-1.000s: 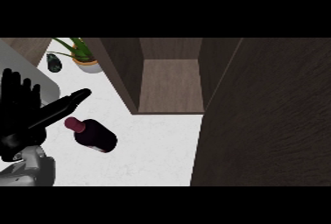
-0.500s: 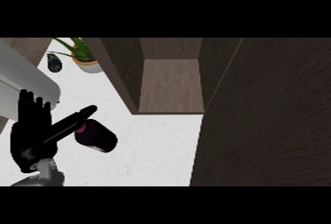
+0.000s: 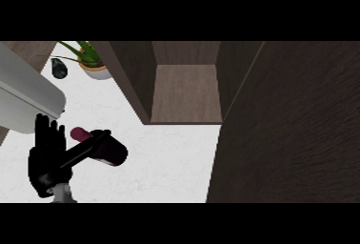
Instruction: Pick up the wine, place it into the cabinet and close the cabinet
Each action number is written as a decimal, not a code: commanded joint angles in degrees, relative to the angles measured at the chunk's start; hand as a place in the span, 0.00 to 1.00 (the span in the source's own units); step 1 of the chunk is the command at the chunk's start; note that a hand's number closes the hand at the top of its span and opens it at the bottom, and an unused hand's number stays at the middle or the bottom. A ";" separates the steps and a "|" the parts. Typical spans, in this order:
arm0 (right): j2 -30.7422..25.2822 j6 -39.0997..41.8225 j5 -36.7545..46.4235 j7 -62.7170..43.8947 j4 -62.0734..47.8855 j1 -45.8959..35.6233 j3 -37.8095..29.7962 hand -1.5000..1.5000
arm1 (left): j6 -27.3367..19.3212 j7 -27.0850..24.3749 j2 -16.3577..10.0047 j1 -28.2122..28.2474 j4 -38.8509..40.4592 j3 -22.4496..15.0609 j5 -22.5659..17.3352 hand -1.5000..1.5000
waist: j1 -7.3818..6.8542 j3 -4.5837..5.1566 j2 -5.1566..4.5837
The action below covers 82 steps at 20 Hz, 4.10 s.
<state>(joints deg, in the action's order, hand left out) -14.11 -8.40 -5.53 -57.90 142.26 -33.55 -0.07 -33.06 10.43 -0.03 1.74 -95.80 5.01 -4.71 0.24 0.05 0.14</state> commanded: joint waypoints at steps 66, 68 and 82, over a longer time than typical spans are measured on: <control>-1.38 -2.08 -4.21 -3.99 3.40 -0.09 -1.30 0.00 | 28.25 -47.19 -3.74 -10.09 24.54 -17.47 -5.02 1.00 | -0.29 -0.09 0.21; -1.45 -1.94 -4.06 -2.91 1.54 -1.28 -1.55 0.00 | 29.58 -41.90 -3.42 -10.11 18.31 -18.33 -7.20 1.00 | -0.51 -0.09 0.25; -0.24 0.70 -7.54 0.04 3.46 5.28 -3.74 0.00 | 11.42 -14.62 0.01 -24.56 2.94 -24.12 -6.03 1.00 | 0.17 -0.13 0.04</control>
<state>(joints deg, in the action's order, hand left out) -15.11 -9.11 -7.23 -57.62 141.02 -33.38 -1.88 -16.78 -11.60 -0.31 -18.09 -89.35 -18.01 -11.98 0.36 -0.03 0.26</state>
